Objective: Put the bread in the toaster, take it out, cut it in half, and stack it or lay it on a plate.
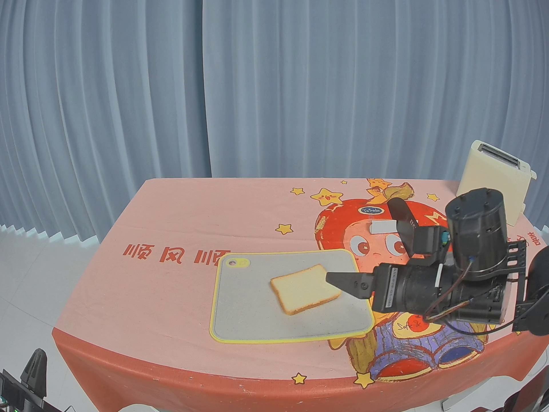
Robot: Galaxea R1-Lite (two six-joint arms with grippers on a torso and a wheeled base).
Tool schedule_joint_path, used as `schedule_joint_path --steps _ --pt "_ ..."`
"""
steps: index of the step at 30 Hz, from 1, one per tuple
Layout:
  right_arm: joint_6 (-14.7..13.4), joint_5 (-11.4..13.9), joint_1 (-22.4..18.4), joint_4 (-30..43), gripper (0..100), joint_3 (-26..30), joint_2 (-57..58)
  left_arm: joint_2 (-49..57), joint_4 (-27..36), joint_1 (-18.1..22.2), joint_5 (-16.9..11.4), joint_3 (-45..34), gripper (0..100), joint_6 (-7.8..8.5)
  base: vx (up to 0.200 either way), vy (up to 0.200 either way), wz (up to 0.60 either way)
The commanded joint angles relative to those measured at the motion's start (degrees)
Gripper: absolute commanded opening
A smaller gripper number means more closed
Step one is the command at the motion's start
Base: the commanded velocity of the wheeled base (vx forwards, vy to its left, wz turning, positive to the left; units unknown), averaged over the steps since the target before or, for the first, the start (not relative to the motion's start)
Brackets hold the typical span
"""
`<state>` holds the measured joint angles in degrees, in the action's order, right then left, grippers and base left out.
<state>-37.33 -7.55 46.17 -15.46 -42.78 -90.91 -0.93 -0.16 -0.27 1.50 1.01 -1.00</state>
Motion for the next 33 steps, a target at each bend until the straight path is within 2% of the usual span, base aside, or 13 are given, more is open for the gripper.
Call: schedule_joint_path --steps 1,2,6,10,13,16,19,25,29,33 --pt "0.68 -0.19 -2.31 1.04 100 0.50 5.21 0.05 -0.02 0.00 -0.36 -1.01 0 0.30 0.000 0.000 0.00" --pt "0.68 -0.19 -2.31 1.04 100 0.50 5.21 0.05 -0.02 0.00 -0.36 -1.01 0 0.30 0.000 0.000 0.00" --pt "4.02 -0.28 -5.12 7.11 100 0.68 8.90 0.05 -0.02 0.00 -0.36 -1.01 0 0.38 0.000 0.000 0.00" --pt "11.75 -0.98 -10.48 9.48 100 0.77 11.72 0.05 -0.02 0.00 -0.36 -1.01 0 0.38 0.000 0.000 0.00" --pt "18.34 -1.77 -16.81 9.48 100 0.59 13.03 0.05 -0.02 0.00 -0.44 -1.01 0 0.38 0.000 0.000 0.00" --pt "22.21 -1.68 -21.64 9.39 100 0.59 13.12 0.05 -0.02 0.00 -0.44 -1.01 0 0.38 0.000 0.000 0.00" --pt "22.56 -1.68 -23.49 9.48 100 1.29 12.86 0.05 -0.02 0.00 -0.44 -1.01 0 0.38 0.000 0.000 0.00" --pt "23.09 -1.68 -23.40 8.69 100 4.02 12.95 0.22 0.16 0.00 -0.53 -0.92 0 0.47 0.000 0.000 0.00" --pt "24.14 -1.68 -23.84 8.43 100 6.83 12.95 0.22 -0.02 0.00 -0.44 -1.01 0 0.47 0.000 0.000 0.00" --pt "25.90 -1.68 -24.63 8.51 100 7.36 11.98 0.22 -0.02 0.00 -0.44 -1.01 0 0.47 0.000 0.000 0.00"
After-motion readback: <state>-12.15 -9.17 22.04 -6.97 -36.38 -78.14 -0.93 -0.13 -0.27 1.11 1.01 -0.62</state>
